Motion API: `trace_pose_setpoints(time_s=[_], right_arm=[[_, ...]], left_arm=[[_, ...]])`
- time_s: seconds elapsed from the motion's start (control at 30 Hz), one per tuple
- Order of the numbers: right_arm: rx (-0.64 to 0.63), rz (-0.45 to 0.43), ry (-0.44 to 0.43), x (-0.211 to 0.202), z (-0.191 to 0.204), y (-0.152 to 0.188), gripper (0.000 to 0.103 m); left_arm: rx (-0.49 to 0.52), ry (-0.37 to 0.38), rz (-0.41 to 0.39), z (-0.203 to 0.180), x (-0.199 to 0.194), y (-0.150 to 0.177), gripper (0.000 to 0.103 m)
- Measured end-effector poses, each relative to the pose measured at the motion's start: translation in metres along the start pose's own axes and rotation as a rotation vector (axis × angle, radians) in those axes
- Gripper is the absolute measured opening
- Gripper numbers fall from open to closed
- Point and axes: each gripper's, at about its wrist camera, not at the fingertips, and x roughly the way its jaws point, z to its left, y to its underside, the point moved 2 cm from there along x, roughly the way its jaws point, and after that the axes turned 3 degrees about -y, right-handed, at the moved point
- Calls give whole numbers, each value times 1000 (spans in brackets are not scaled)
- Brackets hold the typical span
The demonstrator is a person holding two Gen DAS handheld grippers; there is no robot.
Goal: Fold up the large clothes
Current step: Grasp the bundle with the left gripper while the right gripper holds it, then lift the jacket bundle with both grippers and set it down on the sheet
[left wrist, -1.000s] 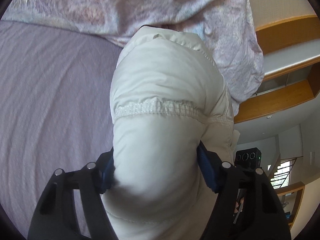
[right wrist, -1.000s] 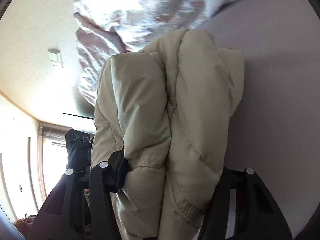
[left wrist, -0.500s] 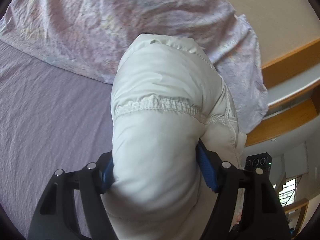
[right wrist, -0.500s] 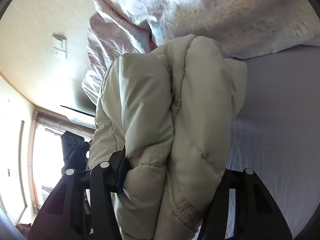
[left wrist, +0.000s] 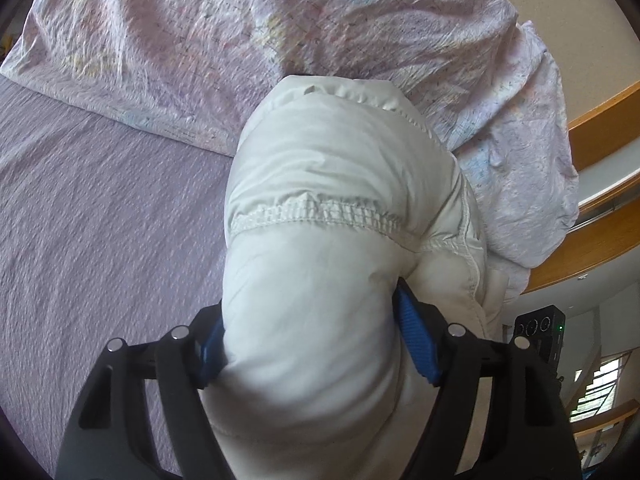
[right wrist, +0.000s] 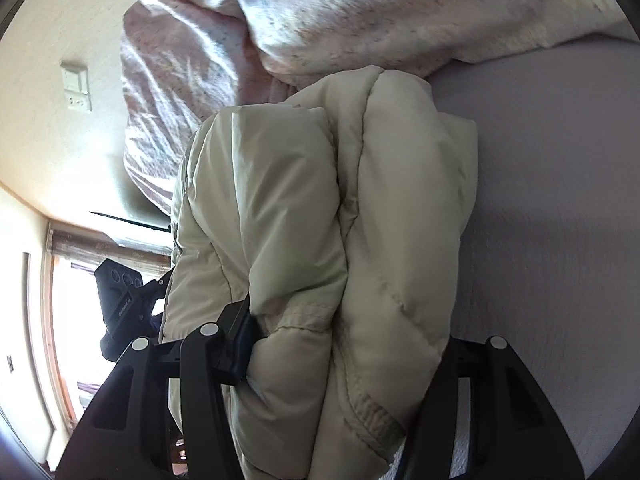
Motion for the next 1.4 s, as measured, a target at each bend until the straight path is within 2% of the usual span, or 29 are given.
trace_pose_setpoints(time_s=[0.07,0.17,0.2,0.3,0.47,0.57,0.67,0.73,0.93,1.17,1.4], right_arm=[[5,1,14,1,-2,-2,57],[-4,2,83,-7,-3,0,69],[-16,1,119,-11,-1,1,76],[-85,-29,224,-24,11,-2,83],[-244,-155,422,-54,41,1,86],[-321,-237,521,-64,64,0,86],[-369,-262,508,-61,80,-1,84],[-407,-278,510,-55,93,0,74],[-485,-294,485,-28,113,-8,60],[-499,-219,553,4,86,-5,57],[-500,-221,560,21,67,1,59]], left_arm=[[-5,-13,-1,-1,1,0,76],[-8,-42,-12,-4,0,0,82],[-4,-57,-17,-9,0,-1,84],[31,-116,-58,-17,-14,-1,85],[201,-235,-243,-47,-53,3,92],[322,-299,-311,-72,-60,10,97],[399,-331,-333,-94,-51,15,99],[428,-350,-324,-104,-41,17,99],[445,-382,-298,-109,-15,17,99],[410,-399,-280,-95,6,12,101],[431,-411,-287,-89,18,15,101]])
